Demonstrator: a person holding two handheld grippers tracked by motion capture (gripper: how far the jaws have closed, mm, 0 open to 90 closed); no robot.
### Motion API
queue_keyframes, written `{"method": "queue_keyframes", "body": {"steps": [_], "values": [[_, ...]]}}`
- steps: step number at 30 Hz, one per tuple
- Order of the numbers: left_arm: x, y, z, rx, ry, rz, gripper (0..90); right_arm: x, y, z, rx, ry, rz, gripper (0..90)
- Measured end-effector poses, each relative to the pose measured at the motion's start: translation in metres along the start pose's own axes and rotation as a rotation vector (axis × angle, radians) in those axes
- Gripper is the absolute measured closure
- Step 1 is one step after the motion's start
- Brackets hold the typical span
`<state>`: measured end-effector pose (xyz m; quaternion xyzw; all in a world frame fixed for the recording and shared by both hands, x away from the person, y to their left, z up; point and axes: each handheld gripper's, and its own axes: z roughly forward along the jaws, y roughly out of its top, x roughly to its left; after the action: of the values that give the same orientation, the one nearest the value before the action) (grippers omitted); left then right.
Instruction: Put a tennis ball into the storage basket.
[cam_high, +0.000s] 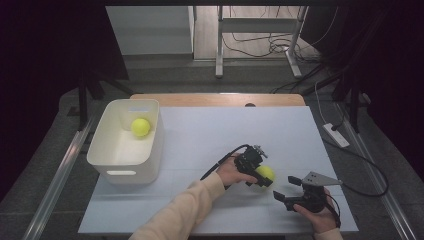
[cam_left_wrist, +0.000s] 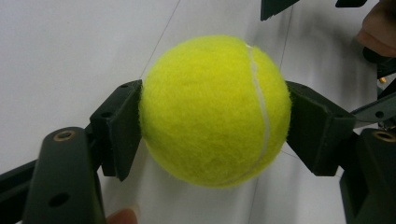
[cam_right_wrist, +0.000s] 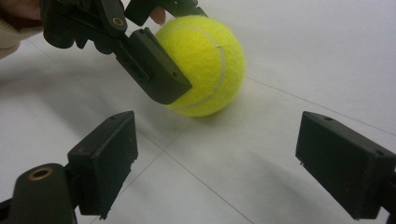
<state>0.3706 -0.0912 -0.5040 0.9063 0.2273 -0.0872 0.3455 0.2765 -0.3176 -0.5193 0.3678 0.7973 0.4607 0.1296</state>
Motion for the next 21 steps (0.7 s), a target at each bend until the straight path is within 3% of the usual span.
{"method": "queue_keyframes", "body": {"steps": [6,21], "values": [[0.003,0.0,-0.008,-0.037,0.015,-0.018,27.1,0.0,0.0,0.0,0.0,-0.001,-0.001,12.7],[0.004,-0.006,-0.033,-0.089,0.06,-0.018,27.2,0.001,0.001,0.001,-0.004,0.002,0.002,12.7]]}}
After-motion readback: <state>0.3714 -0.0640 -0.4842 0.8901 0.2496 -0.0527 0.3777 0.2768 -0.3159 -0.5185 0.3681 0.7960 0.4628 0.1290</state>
